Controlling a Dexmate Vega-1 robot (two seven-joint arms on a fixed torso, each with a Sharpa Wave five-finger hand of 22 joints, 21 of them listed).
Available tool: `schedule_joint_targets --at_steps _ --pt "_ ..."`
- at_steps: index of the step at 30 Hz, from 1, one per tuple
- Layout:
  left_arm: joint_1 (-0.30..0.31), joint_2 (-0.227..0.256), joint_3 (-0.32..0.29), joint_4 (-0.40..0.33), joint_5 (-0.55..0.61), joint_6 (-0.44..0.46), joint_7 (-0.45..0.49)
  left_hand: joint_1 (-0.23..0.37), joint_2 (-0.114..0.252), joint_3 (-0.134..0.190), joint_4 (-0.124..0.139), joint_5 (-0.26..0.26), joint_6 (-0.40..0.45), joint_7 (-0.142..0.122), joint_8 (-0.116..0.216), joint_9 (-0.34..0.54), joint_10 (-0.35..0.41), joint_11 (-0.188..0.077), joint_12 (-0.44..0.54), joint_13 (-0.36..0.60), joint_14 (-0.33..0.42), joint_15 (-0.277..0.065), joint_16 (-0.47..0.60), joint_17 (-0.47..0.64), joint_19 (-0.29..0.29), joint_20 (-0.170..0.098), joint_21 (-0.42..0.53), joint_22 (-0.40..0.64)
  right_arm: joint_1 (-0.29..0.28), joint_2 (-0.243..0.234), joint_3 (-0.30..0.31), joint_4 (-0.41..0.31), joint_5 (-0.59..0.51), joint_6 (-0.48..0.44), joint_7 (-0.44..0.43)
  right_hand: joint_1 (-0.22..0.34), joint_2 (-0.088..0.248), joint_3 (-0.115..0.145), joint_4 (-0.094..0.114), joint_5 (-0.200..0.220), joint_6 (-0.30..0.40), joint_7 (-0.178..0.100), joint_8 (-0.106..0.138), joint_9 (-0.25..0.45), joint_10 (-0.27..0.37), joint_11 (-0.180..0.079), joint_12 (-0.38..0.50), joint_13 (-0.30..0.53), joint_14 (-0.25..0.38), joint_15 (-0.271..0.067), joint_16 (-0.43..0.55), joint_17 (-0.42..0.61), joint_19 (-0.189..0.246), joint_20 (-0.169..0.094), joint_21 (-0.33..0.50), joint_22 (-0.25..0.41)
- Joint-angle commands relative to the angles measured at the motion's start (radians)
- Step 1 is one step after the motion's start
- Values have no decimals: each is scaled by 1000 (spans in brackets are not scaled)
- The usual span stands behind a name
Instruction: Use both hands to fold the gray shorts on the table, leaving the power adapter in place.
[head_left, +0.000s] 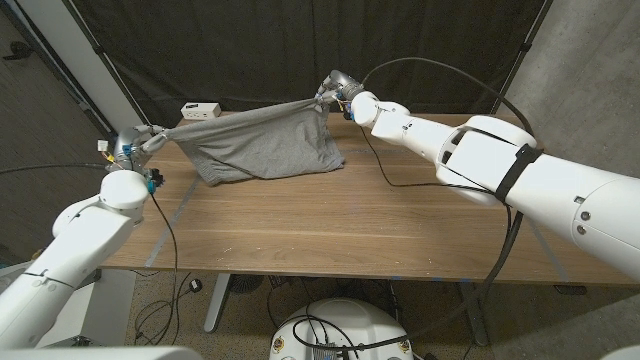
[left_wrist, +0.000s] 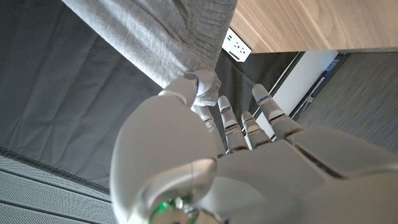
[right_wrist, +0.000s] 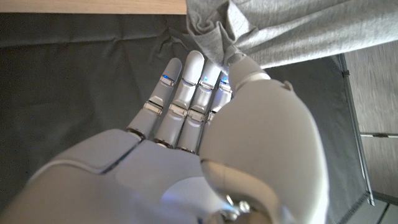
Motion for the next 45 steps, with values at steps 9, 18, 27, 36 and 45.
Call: schedule_joint_targets --at_steps 9,18,27,36,45 --pt "-174 72 114 79 3 170 30 -11 2 9 -2 -21 117 123 -12 11 -2 -2 6 6 5 -6 7 2 -3 8 23 7 81 35 -97 -8 33 -228 153 13 22 -16 2 -39 -19 -16 -16 -9 -16 -5 -21 -21 -10 -87 1 -33 -4 -3 23 -4" --pt "-294 92 249 143 95 260 106 -9 -1 14 -10 -39 120 125 -23 -13 5 -9 12 7 15 -13 9 0 6 5 40 8 89 41 -117 -8 37 -266 161 17 27 -18 2 -54 -21 -17 -18 -14 -16 -3 -26 -30 -13 -90 -3 -44 -5 -4 28 -6" --pt "-385 37 327 230 163 288 200 -8 -9 16 -18 -61 122 121 -35 -38 25 -19 24 8 43 -24 16 -3 28 6 63 8 81 39 -64 -8 -154 -286 -5 24 36 -25 3 -78 -32 -20 -25 -19 -21 -7 -30 -33 -9 -94 1 -53 -3 -7 38 -9" --pt "-481 -32 408 328 237 320 284 17 -15 -19 -32 -167 134 119 -85 -106 86 -50 55 4 109 -45 23 -20 59 5 109 6 86 45 -123 -8 -154 -293 -5 28 46 -36 6 -91 -42 -24 -31 -23 -23 -5 -36 -42 -1 -95 11 -61 4 -12 49 -11" --pt "-595 -97 479 464 284 355 322 27 13 -53 -23 -244 132 118 -133 -156 115 -50 70 3 144 -43 31 -22 73 31 142 3 86 44 -164 -8 -154 -293 -5 33 55 -47 8 -96 -45 -25 -34 -26 -22 -2 -43 -56 4 -97 21 -66 5 -13 57 -12"
